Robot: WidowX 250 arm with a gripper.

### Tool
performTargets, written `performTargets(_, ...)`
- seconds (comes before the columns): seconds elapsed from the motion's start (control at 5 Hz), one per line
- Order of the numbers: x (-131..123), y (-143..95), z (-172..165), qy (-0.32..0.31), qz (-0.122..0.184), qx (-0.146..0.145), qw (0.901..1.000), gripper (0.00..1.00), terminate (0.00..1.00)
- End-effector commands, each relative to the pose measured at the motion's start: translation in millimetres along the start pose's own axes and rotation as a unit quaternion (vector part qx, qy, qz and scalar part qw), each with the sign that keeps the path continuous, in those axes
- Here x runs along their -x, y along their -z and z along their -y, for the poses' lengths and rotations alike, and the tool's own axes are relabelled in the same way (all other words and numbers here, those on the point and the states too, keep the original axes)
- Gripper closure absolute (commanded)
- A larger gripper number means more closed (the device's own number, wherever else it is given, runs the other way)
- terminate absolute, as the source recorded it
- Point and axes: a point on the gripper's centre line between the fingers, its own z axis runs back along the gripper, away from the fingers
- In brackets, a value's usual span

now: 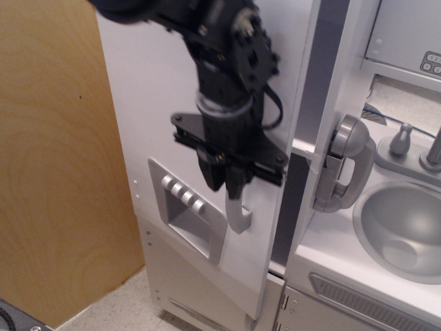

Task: Open fridge

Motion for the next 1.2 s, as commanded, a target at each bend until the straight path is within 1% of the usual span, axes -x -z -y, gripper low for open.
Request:
performTargets(0.0,17.6,-3.7,29.4,0.090,-0.022,0.036,0.9950,0.00,0.00)
performTargets(0.2,10.9,3.7,52.3,0.093,-0.047,0.054,0.9931,0.00,0.00)
performTargets(0.4,3.3,10.4,84.5,0.110,-0.060,0.070,0.9897,0.00,0.00)
performTargets(0.6,3.2,10.7,110.7,0.122,-0.048,0.082,0.9880,0.00,0.00)
performTargets(0.8,-3.1,15.2,129.9,0.119,-0.048,0.077,0.9887,0.00,0.00)
performTargets(1.0,-27.4,19.5,129.0,0.084,-0.025,0.070,0.9936,0.00,0.00)
